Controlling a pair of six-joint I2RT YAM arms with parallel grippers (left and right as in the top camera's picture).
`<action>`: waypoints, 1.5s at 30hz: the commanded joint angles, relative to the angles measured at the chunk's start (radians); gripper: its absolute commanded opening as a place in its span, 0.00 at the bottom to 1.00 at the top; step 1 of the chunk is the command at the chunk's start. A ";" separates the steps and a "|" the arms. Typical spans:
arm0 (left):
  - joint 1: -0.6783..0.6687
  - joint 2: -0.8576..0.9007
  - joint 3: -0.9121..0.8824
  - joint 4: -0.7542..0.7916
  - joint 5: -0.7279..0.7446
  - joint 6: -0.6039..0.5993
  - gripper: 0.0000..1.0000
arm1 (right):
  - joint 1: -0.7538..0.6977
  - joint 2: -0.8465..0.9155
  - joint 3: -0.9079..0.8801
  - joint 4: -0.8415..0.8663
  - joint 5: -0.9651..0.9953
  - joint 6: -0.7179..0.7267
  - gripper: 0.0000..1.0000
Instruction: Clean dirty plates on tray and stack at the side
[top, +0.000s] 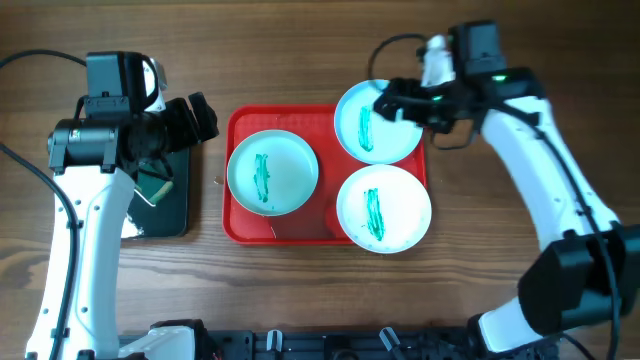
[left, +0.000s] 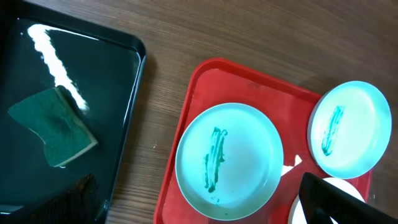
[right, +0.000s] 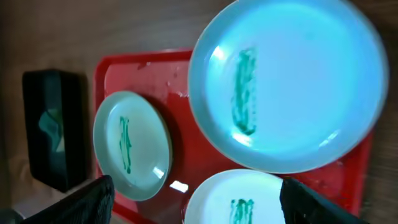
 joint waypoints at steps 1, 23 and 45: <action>-0.003 0.008 0.016 -0.001 -0.043 -0.109 1.00 | 0.156 0.041 0.023 0.006 0.185 0.069 0.83; 0.002 0.183 0.012 -0.072 -0.283 -0.271 0.90 | 0.423 0.419 0.036 0.175 0.271 0.177 0.34; 0.209 0.360 -0.133 0.083 -0.347 -0.438 0.43 | 0.464 0.441 0.031 0.162 0.318 0.303 0.04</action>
